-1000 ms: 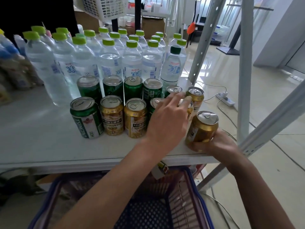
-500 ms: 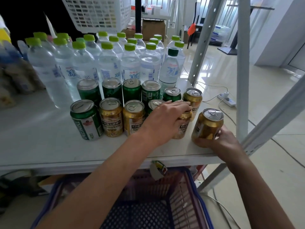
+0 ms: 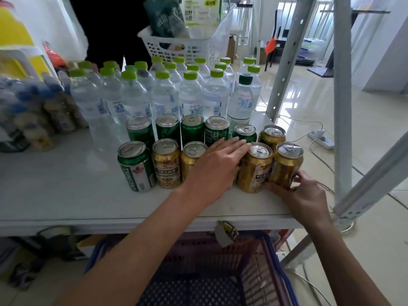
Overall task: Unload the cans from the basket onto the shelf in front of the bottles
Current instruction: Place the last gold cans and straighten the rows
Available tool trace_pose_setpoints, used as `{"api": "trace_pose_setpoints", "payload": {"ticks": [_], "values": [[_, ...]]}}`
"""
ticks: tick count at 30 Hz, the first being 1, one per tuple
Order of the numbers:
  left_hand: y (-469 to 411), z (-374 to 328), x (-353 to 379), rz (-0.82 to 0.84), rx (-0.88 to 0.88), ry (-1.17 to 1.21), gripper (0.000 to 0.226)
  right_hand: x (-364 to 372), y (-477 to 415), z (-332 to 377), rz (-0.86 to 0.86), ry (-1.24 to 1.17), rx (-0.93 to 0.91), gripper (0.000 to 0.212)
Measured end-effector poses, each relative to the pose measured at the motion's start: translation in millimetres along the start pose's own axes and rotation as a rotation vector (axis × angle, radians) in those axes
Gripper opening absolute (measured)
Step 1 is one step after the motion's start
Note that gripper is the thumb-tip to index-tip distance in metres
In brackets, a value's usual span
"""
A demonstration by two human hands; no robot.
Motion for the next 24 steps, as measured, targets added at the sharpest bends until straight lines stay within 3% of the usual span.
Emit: {"api": "trace_pose_setpoints", "payload": {"ticks": [3, 8, 15, 19, 24], "values": [[7.4, -0.7, -6.5, 0.018, -0.027, 0.095, 0.063, -0.9, -1.5, -0.6, 0.009, 0.018, -0.011, 0.068], [3.0, 58.7, -59.4, -0.159, -0.333, 0.033, 0.039, -19.9, -5.8, -0.1, -0.004, 0.028, 0.07, 0.074], [-53.3, 88.4, -61.1, 0.301, -0.3, -0.028, 0.095, -15.8, 1.4, 3.5, -0.001, -0.01, 0.154, 0.058], [-69.7, 87.3, -45.5, 0.375, -0.27, -0.087, 0.097, -17.7, -0.1, 3.2, -0.012, -0.016, 0.187, 0.056], [-75.0, 83.1, -31.0, 0.403, -0.23, -0.068, 0.076, -12.5, 2.8, 2.2, 0.03, -0.004, 0.205, 0.054]]}}
Point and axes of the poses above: each hand's wrist, its own y-axis away from the middle knuckle, its own x-axis out of the palm, z = x × y, the point moved 3 cm from there along -y, towards the middle knuckle, and after that the axes turned 10 degrees about -y, right-handed, at the moved point
